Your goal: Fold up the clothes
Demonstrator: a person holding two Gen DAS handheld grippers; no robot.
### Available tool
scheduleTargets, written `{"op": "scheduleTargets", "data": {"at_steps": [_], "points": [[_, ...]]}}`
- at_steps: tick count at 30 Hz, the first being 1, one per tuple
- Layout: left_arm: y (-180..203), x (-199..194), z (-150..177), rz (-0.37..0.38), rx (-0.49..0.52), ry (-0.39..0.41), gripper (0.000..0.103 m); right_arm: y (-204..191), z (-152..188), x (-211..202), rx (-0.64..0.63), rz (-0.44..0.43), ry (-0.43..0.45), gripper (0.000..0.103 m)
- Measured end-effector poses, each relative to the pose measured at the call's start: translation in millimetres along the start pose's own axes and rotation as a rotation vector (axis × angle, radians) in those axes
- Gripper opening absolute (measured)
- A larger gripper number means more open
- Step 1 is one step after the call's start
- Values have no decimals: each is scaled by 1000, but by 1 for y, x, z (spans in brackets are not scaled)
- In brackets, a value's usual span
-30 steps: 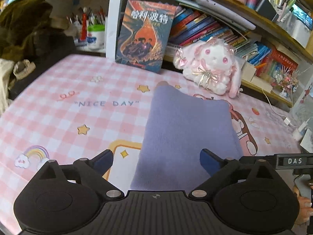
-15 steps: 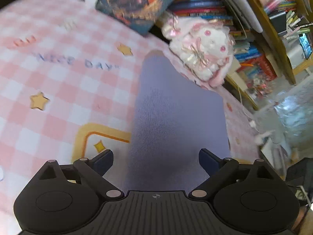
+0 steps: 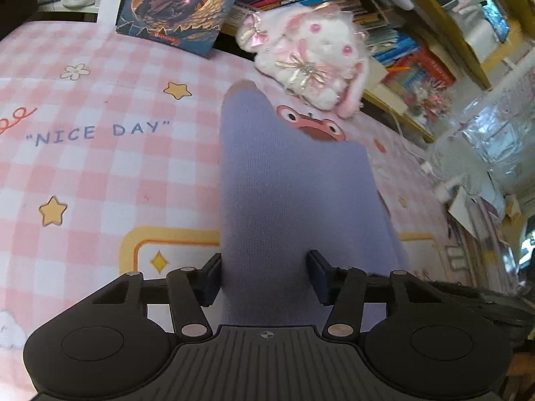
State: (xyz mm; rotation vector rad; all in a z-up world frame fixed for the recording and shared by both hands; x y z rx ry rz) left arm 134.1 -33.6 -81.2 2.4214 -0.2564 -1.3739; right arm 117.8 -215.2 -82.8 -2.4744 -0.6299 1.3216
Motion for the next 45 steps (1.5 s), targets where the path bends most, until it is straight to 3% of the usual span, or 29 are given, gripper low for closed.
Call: {"op": "scheduleTargets", "data": {"at_steps": [3, 6, 8, 9, 11, 17, 18, 23, 26, 31, 36, 41, 45], "points": [[-2, -8, 20, 16, -25, -64, 53, 0, 15, -10, 38, -59, -72, 26], [-7, -7, 43, 38, -69, -154, 61, 1, 33, -16, 32, -85, -152, 27], [-11, -6, 45, 55, -82, -191, 72, 4, 40, -18, 29, -74, -179, 40], [-14, -6, 42, 47, -83, -187, 79, 6, 40, -17, 34, -67, -176, 44], [-21, -5, 37, 35, -95, -173, 82, 11, 38, -16, 52, -58, -164, 56], [-14, 5, 29, 63, -151, -113, 77, 16, 34, 1, 114, -98, -170, 62], [-9, 8, 30, 57, -138, -112, 63, 14, 34, 3, 117, -108, -169, 62], [14, 3, 26, -41, 15, -73, 58, -1, 28, -1, 12, -85, -140, 30], [8, 6, 28, -22, -18, -94, 61, -5, 28, -4, -56, -63, -134, 30], [-7, 9, 34, 53, -130, -119, 64, 9, 30, -1, 48, -101, -149, 46], [-3, 8, 35, 45, -106, -111, 62, 9, 31, 0, 78, -121, -145, 49], [4, -1, 31, 38, -69, -77, 53, 3, 27, -4, 50, -130, -128, 29], [11, -10, 22, 41, -37, -38, 50, -4, 20, -11, 11, -117, -96, 26]]}}
Point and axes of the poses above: each gripper's, at about its wrist camera, not at the fingertips, and x roughly the way its jaws point, y to its right, z to its underside, the point moved 9 cm from there along x, roughly the way its jaws point, and after that the axes turned 7 degrees about -z, right-handed, at the moved point
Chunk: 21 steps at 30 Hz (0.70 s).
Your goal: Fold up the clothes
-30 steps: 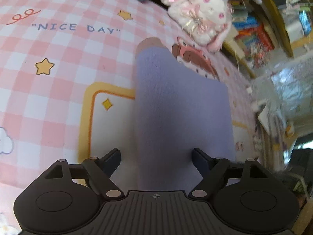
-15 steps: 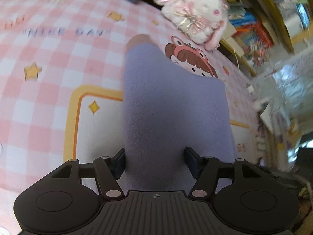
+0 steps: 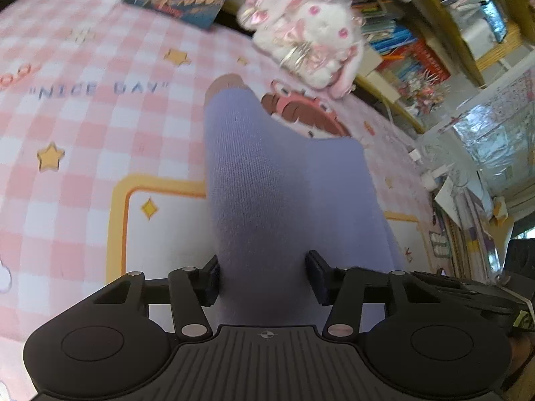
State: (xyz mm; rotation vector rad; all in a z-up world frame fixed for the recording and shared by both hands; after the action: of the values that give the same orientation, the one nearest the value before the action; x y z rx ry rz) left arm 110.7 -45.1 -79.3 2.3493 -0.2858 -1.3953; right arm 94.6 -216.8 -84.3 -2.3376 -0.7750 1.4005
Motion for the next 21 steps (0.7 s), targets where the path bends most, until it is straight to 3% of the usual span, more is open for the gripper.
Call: {"op": "scheduleTargets", "data": {"at_steps": [11, 21], "points": [[-9, -13, -29, 17, -23, 71, 50, -28, -35, -2, -113, 17, 51, 25], [-21, -16, -80, 43, -39, 160, 51, -49, -88, 12, -207, 27, 114, 25]]}}
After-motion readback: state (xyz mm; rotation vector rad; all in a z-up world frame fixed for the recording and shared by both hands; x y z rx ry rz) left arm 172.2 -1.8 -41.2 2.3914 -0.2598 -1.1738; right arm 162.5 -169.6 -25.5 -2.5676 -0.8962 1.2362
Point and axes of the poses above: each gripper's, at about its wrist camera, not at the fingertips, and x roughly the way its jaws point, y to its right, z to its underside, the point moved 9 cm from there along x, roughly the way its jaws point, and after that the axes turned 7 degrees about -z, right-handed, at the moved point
